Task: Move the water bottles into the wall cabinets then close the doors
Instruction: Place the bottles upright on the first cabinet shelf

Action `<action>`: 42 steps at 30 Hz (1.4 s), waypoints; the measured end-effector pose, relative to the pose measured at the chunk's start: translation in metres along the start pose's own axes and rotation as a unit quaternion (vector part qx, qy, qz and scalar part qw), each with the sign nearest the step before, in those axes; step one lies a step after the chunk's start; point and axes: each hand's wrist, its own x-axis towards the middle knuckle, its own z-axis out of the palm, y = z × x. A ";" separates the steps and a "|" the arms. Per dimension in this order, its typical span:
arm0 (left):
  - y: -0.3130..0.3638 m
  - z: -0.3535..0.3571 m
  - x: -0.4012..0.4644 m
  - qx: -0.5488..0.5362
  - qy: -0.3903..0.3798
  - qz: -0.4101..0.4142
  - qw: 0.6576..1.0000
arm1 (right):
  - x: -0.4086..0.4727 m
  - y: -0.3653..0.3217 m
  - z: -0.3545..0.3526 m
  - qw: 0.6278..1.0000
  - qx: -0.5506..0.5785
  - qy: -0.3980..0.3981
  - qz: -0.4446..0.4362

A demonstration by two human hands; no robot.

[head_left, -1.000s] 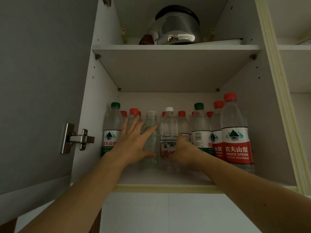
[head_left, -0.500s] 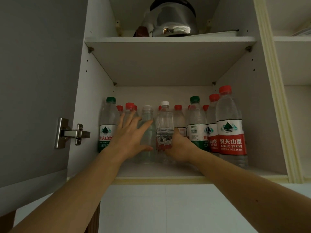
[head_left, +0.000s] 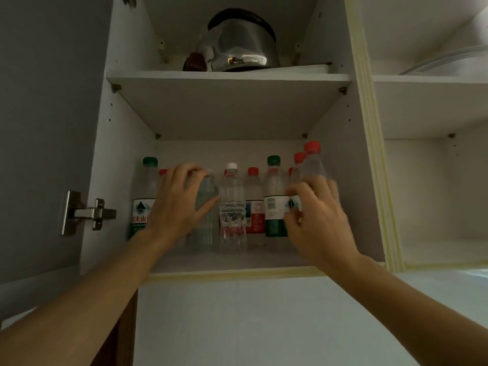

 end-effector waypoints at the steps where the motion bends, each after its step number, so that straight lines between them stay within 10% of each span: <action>1: 0.008 -0.001 0.004 -0.017 0.000 -0.012 1.000 | -0.006 0.008 -0.003 1.000 -0.020 0.003 0.019; 10: 0.129 0.020 0.042 -0.288 -0.087 -0.049 0.952 | -0.025 0.034 0.009 0.975 0.099 -0.010 0.201; 19: 0.164 0.056 0.046 -0.568 -0.169 -0.238 0.770 | -0.029 0.053 0.002 0.950 0.255 -0.032 0.175; 31: 0.118 0.027 0.023 -0.388 -0.152 -0.241 0.877 | -0.023 0.055 0.004 0.957 0.194 -0.060 0.205; 42: 0.103 0.009 0.025 -0.260 -0.225 -0.147 0.928 | 0.008 0.053 0.016 0.931 0.139 -0.263 0.210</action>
